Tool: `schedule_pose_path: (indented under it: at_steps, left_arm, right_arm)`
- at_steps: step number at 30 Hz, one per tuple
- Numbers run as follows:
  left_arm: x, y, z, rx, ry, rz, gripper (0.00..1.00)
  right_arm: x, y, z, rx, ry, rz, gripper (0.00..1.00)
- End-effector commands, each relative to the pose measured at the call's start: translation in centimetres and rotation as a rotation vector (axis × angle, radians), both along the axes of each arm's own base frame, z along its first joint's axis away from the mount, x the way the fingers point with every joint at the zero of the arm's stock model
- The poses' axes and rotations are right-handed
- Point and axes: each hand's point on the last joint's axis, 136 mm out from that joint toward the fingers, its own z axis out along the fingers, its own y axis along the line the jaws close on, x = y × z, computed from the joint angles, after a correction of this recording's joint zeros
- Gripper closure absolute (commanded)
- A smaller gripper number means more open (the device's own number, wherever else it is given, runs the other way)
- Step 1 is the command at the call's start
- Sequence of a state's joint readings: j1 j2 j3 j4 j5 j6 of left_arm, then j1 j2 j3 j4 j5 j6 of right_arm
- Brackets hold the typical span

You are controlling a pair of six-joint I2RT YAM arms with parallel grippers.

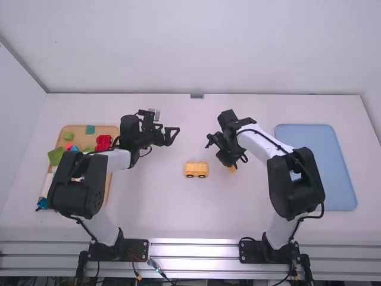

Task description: Assemble lego blocks to make yellow taxi

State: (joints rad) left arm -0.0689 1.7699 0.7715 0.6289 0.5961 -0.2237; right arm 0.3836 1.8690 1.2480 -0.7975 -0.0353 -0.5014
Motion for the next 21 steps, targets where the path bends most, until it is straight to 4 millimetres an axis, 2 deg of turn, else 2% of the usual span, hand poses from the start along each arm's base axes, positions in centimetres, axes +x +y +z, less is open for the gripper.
schedule_pose_path:
  at_steps: [1,3,7,13,17,18,20,21]
  left_arm:
    - [0.2,0.7,0.1,0.024,-0.027,-0.014,0.01]
    - [-0.6,-0.2,0.9,0.004,-0.073,-0.111,0.01]
    - [-0.9,-0.1,1.7,-0.025,-0.1,-0.159,0.01]
    - [-0.8,0.3,1.7,-0.035,-0.088,-0.143,0.01]
    - [-0.7,0.4,1.7,-0.028,-0.097,-0.142,0.01]
    - [-0.8,0.2,1.7,-0.023,-0.102,-0.149,0.01]
    - [-0.8,0.2,1.7,-0.013,-0.109,-0.156,0.01]
    - [-0.9,0.2,1.6,-0.012,-0.109,-0.157,0.01]
  right_arm:
    - [-0.4,-0.1,-0.8,-0.02,0.019,0.21,0.95]
    - [-0.8,-0.1,-1.2,-0.015,0.037,0.302,0.94]
    - [-1.6,0.6,-2.4,-0.007,0.072,0.477,0.93]
    - [-1.8,1.3,-4.5,-0.039,0.094,0.534,0.91]
    - [-1.5,1.5,-5.2,-0.074,0.084,0.546,0.89]
    - [-1.2,1.7,-5.2,-0.081,0.068,0.544,0.75]
    - [-0.7,1.8,-5.2,-0.104,0.042,0.528,0.32]
    - [-0.6,1.8,-5.2,-0.117,0.036,0.52,0.15]
